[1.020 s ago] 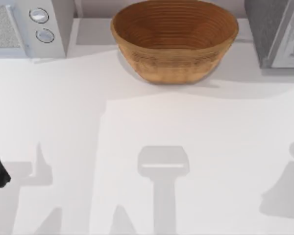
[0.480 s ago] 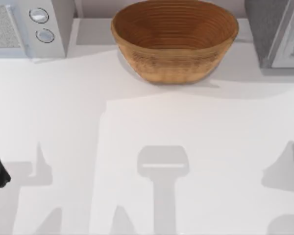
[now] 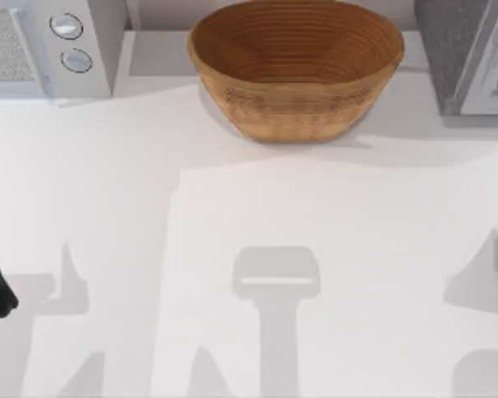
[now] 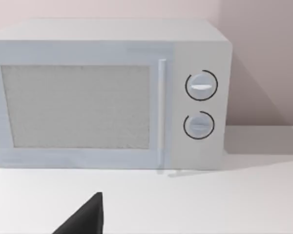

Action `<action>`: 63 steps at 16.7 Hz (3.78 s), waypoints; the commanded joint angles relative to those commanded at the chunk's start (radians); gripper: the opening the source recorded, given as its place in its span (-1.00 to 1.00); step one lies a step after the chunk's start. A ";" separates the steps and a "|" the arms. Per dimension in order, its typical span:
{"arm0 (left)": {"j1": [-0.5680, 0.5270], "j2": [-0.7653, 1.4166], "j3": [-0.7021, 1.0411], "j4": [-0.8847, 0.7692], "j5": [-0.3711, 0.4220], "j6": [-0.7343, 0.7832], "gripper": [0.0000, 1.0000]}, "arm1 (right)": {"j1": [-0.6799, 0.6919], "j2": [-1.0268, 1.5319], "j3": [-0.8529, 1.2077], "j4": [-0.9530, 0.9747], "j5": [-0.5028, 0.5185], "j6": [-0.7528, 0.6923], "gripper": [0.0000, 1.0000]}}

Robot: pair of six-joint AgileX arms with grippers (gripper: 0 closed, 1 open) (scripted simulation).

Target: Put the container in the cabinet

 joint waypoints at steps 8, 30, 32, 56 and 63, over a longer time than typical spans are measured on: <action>0.000 0.000 0.000 0.000 0.000 0.000 1.00 | 0.000 0.000 0.000 0.000 0.000 0.000 -0.51; 0.000 0.000 0.000 0.000 0.000 0.000 1.00 | 0.000 -0.377 0.079 -0.471 -0.006 0.001 -1.00; 0.000 0.000 0.000 0.000 0.000 0.000 1.00 | 0.001 -0.513 0.106 -0.663 -0.008 0.001 -1.00; 0.000 0.000 0.000 0.000 0.000 0.000 1.00 | 0.086 -1.457 0.016 -1.350 0.060 0.018 -1.00; 0.000 0.000 0.000 0.000 0.000 0.000 1.00 | 0.171 -1.982 -0.177 -1.537 0.136 0.035 -1.00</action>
